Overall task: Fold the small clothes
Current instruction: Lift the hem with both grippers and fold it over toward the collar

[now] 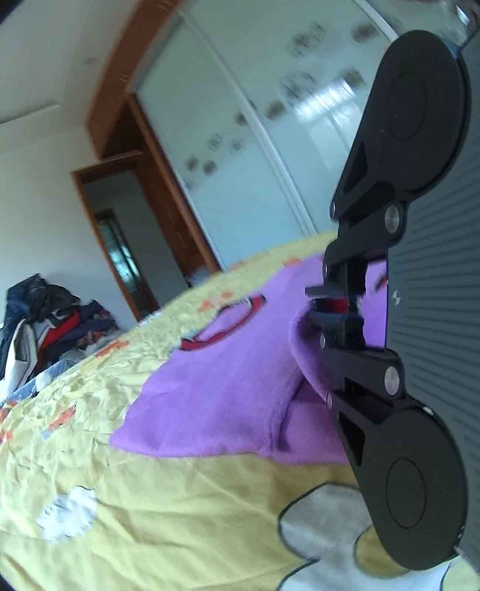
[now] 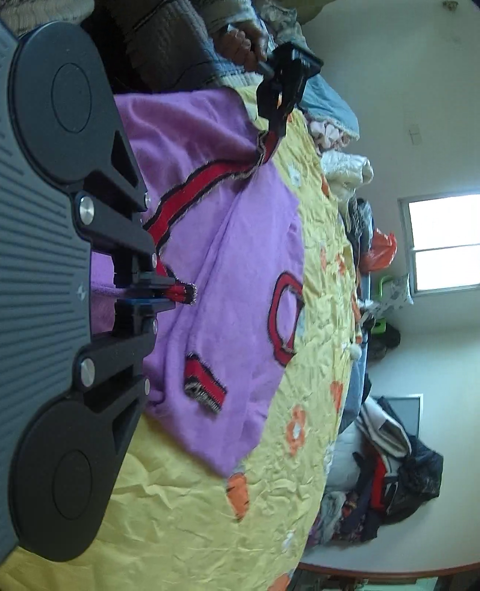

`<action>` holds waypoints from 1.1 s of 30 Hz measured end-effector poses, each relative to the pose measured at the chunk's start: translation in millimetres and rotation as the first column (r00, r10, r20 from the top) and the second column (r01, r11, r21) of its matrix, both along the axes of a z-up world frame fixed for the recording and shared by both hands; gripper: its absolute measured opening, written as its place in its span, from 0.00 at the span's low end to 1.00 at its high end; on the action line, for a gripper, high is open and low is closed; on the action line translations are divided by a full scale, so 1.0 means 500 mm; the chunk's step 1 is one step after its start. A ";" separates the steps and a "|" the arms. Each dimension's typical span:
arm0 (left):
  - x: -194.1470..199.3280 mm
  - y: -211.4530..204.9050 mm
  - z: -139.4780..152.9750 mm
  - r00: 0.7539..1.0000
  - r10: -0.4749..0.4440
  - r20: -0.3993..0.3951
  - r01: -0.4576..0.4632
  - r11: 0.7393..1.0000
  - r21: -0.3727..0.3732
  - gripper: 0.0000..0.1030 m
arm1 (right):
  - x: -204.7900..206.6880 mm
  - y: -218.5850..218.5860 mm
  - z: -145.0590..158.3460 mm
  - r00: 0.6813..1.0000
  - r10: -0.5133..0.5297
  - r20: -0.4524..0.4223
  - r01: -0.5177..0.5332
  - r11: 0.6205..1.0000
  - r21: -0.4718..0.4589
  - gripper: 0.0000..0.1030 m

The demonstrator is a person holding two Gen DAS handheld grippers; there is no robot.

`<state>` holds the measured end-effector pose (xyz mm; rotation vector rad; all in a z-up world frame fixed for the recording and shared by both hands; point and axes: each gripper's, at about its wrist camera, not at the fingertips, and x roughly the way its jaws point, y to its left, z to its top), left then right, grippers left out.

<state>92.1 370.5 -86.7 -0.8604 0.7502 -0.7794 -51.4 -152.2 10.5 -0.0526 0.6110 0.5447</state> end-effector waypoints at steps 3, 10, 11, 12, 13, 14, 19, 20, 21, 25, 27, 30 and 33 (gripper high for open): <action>-0.013 -0.026 0.047 0.987 -0.079 0.142 0.039 0.964 0.264 0.83 | 0.008 -0.016 -0.025 0.999 -0.031 -0.030 0.032 0.999 0.024 0.04; -0.077 -0.145 0.110 0.719 -0.545 0.431 -0.112 0.521 0.846 0.84 | 0.026 -0.036 -0.057 0.995 -0.052 -0.086 0.057 0.996 0.064 0.05; -0.086 -0.165 0.098 0.655 -0.639 0.404 -0.126 0.435 0.892 0.84 | 0.027 -0.036 -0.060 0.994 -0.052 -0.093 0.058 0.996 0.067 0.05; -0.096 -0.182 0.085 0.589 -0.721 0.366 -0.143 0.352 0.925 0.84 | 0.029 -0.036 -0.063 0.993 -0.057 -0.099 0.064 0.996 0.068 0.05; -0.101 -0.195 0.073 0.537 -0.778 0.328 -0.151 0.294 0.944 0.81 | 0.030 -0.035 -0.065 0.992 -0.060 -0.108 0.067 0.996 0.064 0.05; -0.104 -0.203 0.067 0.495 -0.812 0.308 -0.162 0.262 0.951 0.80 | 0.031 -0.035 -0.066 0.992 -0.062 -0.114 0.069 0.996 0.060 0.05; -0.072 -0.212 0.067 0.431 -0.847 0.312 -0.156 0.270 0.950 0.79 | 0.034 -0.036 -0.072 0.987 -0.080 -0.139 0.090 0.993 0.071 0.06; -0.065 -0.212 0.065 0.424 -0.852 0.306 -0.162 0.261 0.952 0.79 | 0.034 -0.037 -0.072 0.987 -0.082 -0.141 0.093 0.993 0.073 0.06; -0.060 -0.214 0.066 0.427 -0.857 0.290 -0.146 0.251 0.957 0.79 | 0.035 -0.036 -0.071 0.987 -0.082 -0.141 0.093 0.993 0.071 0.06; -0.023 -0.217 0.067 0.455 -0.842 0.290 -0.093 0.279 0.956 0.26 | 0.039 -0.032 -0.071 0.986 -0.086 -0.142 0.096 0.993 0.066 0.06; -0.017 -0.221 0.079 0.489 -0.811 0.322 -0.088 0.322 0.943 0.11 | 0.037 -0.030 -0.069 0.988 -0.085 -0.132 0.095 0.993 0.066 0.06; -0.006 -0.207 0.101 0.559 -0.747 0.360 -0.046 0.406 0.913 0.08 | 0.030 -0.023 -0.064 0.992 -0.080 -0.100 0.086 0.995 0.052 0.05; -0.009 -0.194 0.111 0.616 -0.684 0.390 -0.024 0.479 0.878 0.07 | 0.023 -0.024 -0.049 0.995 -0.076 -0.061 0.082 0.993 0.087 0.05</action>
